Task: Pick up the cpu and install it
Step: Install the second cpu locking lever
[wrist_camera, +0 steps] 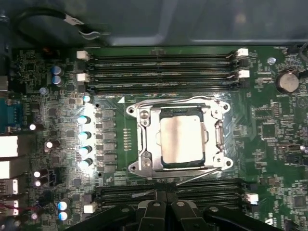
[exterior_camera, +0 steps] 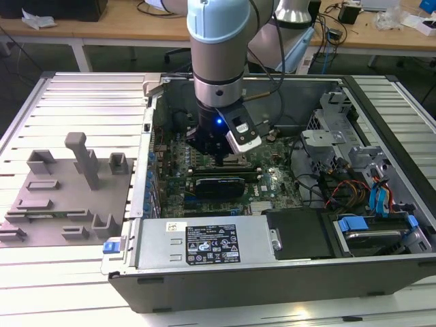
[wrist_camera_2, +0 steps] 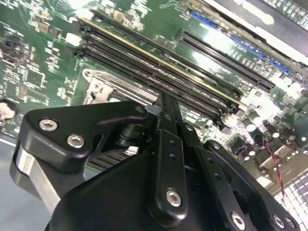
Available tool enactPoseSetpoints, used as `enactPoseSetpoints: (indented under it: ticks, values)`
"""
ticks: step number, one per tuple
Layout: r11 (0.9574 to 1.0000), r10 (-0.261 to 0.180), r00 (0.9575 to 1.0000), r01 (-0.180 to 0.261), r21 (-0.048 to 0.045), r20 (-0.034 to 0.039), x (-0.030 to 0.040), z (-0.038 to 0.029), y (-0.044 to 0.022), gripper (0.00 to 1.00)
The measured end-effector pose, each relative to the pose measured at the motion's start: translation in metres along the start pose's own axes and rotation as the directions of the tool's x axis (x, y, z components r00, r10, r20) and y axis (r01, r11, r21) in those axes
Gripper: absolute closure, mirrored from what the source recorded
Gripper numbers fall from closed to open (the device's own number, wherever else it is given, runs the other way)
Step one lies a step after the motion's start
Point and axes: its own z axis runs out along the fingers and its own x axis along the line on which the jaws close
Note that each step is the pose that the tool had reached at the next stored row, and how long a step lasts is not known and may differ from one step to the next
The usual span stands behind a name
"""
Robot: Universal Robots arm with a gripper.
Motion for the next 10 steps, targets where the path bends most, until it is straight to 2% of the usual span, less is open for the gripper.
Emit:
enactPoseSetpoints:
  ticks: [4, 10]
  values:
    - [1.0, -0.002, 1.0, 0.002, -0.0084, 0.0007, 0.0054, 0.0035, -0.0005, 0.89]
    - [0.999, -0.009, 1.0, 0.009, -0.0444, 0.0005, 0.0093, 0.0077, -0.0013, 0.89]
